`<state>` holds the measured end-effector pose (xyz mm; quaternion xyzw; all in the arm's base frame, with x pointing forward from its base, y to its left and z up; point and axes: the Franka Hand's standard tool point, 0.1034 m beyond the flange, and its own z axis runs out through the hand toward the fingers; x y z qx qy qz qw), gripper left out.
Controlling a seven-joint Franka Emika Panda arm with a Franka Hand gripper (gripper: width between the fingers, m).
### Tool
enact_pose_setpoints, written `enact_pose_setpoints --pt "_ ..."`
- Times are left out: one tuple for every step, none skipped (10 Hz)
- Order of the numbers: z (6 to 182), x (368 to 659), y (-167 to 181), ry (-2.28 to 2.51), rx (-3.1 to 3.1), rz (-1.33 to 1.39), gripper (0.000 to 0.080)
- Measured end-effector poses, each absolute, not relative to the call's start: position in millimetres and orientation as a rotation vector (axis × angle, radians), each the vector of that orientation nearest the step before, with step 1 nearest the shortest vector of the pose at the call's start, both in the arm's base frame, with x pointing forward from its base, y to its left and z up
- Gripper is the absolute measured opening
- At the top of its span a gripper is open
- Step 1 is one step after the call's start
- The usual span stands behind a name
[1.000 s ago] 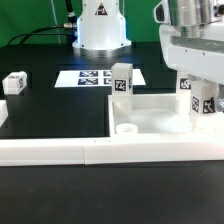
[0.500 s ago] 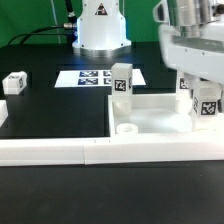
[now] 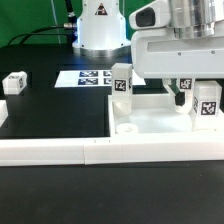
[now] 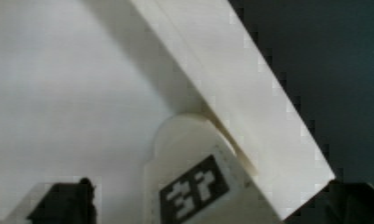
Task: Assemble square table
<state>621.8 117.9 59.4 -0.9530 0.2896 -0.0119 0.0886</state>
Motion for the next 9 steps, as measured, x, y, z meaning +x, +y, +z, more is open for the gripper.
enact_pose_setpoints --pt "63.1 622.2 116.4 0.543 -2.963 -0.045 0.0648" --pt "67.4 627.7 115.7 0.229 -3.033 -0.082 0.0648" --pt "65.4 626.2 114.8 0.249 -3.032 -0.079 0.0648" --pt "65.3 626.0 115.0 0.279 -3.03 -0.078 0.0636" --pt "65.3 626.0 115.2 0.318 -3.024 -0.075 0.0636" --pt "65.2 625.9 115.5 0.407 -3.012 -0.071 0.0465" --pt "65.1 625.8 115.6 0.483 -3.0 -0.066 0.0286" --pt "65.0 625.8 115.7 0.609 -2.975 -0.059 0.0288" --pt "64.9 625.7 115.8 0.713 -2.951 -0.054 0.0288"
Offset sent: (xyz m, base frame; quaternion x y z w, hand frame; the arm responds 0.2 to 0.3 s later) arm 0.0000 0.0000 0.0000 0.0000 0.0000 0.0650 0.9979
